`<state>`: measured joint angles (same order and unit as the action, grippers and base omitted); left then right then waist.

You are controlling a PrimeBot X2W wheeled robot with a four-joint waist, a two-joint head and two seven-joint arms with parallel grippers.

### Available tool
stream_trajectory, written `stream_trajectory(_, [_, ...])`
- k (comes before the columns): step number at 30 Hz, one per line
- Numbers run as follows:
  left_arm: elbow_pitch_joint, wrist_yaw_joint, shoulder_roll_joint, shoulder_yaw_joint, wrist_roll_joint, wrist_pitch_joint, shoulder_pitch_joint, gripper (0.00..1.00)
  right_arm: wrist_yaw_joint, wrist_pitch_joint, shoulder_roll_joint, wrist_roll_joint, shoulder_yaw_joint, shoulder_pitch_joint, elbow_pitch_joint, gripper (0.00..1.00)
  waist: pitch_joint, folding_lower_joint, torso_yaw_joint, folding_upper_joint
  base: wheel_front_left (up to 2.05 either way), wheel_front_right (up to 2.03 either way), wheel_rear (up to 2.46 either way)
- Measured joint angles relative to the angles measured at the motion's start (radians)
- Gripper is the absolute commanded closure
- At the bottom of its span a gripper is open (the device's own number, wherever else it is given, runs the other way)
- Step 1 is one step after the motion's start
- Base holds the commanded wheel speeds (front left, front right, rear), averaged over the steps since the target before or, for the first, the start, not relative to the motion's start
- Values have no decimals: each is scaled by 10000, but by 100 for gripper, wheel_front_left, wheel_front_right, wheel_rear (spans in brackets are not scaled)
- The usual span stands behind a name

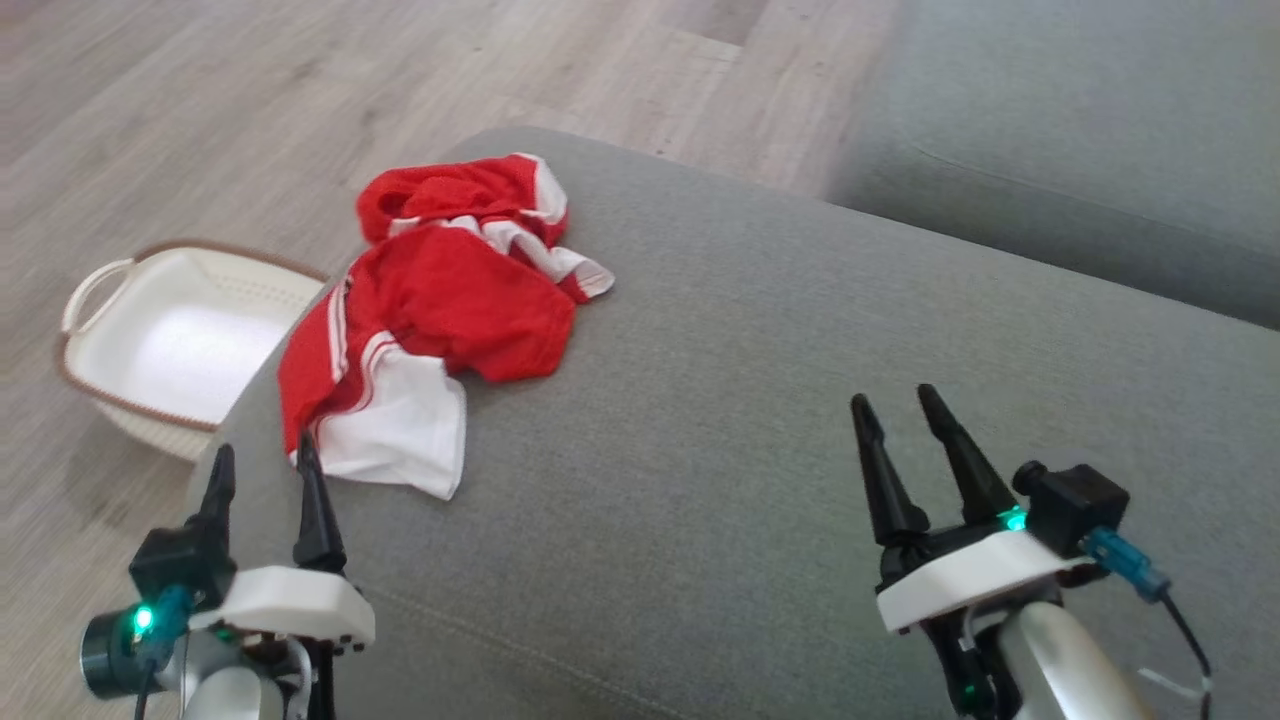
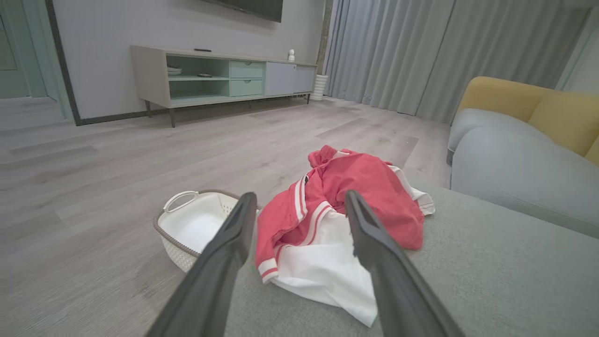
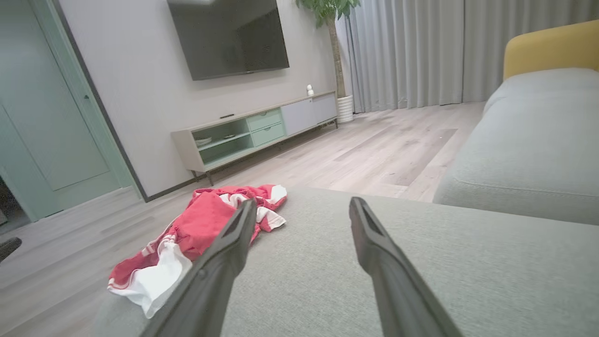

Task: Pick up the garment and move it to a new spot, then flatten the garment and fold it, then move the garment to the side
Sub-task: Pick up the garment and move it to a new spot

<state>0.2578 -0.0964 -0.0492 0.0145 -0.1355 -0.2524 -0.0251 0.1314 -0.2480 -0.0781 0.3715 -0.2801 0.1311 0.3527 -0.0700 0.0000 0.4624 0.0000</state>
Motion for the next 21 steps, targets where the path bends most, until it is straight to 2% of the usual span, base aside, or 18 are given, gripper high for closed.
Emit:
stream_trajectory(10, [-88,12,6,-50,-428,0,17,0,0,0,-6,173,-316,30,10,0,86,0,141,0,0,0,0])
stream_trajectory(12, [-36,128,0,-40,-451,65,-26,0,0,0,-19,176,-318,33,10,0,83,0,135,0,0,0,0])
stream_trajectory(15, [42,322,-178,-8,-564,1039,-468,0,0,0,-38,236,-305,31,-15,0,84,0,135,0,0,0,0])
stream_trajectory(21, [577,637,-1262,-111,-826,4048,-2919,0,0,0,-102,230,-77,12,-276,0,247,0,56,0,0,0,0])
